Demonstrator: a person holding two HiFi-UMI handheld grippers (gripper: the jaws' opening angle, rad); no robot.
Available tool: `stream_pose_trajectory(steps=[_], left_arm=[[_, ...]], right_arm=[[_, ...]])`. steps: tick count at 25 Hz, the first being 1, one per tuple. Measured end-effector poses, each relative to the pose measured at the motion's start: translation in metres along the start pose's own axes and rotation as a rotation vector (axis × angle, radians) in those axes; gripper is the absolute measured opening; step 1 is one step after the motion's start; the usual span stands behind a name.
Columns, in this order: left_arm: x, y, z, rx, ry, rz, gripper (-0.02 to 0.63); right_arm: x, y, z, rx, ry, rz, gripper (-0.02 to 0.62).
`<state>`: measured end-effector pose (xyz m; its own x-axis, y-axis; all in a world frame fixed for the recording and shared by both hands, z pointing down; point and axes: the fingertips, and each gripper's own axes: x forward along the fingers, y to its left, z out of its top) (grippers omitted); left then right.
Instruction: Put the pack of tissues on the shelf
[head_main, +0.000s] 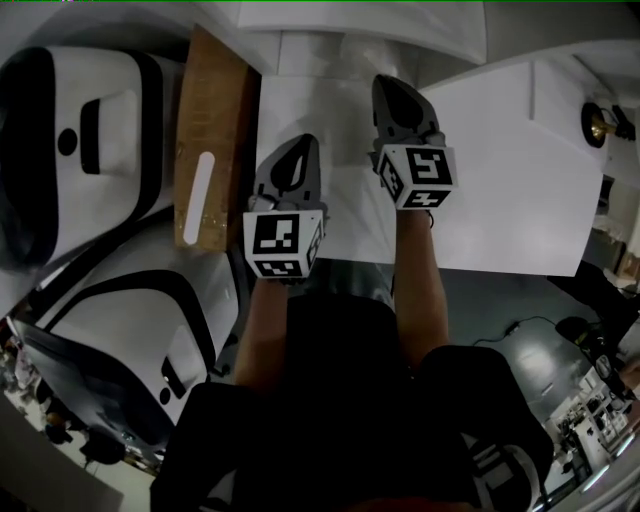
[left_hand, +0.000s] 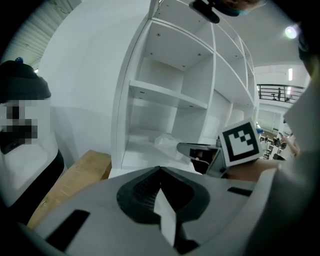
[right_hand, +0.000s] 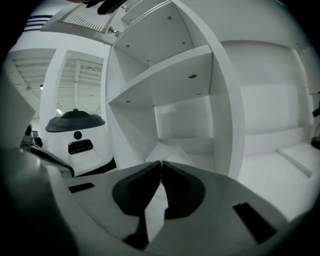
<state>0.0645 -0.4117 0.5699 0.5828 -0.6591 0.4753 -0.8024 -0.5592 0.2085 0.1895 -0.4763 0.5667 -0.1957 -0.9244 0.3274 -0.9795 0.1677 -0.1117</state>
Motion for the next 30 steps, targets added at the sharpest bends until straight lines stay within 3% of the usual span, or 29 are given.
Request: stream_pose_trajectory(steps=[17, 27, 30], left_arm=[[-0.013, 0.028, -0.006, -0.043, 0.0, 0.06, 0.011], [-0.016, 0.027, 0.004, -0.063, -0.021, 0.038, 0.011], [-0.017, 0.022, 0.006, -0.061, -0.028, 0.024, 0.011]], right_arm=[[0.052, -0.004, -0.017, -0.061, 0.053, -0.023, 0.02], [0.051, 0.0, -0.024, -0.065, 0.11, -0.033, 0.02], [0.046, 0.003, -0.018, -0.054, 0.103, -0.021, 0.078]])
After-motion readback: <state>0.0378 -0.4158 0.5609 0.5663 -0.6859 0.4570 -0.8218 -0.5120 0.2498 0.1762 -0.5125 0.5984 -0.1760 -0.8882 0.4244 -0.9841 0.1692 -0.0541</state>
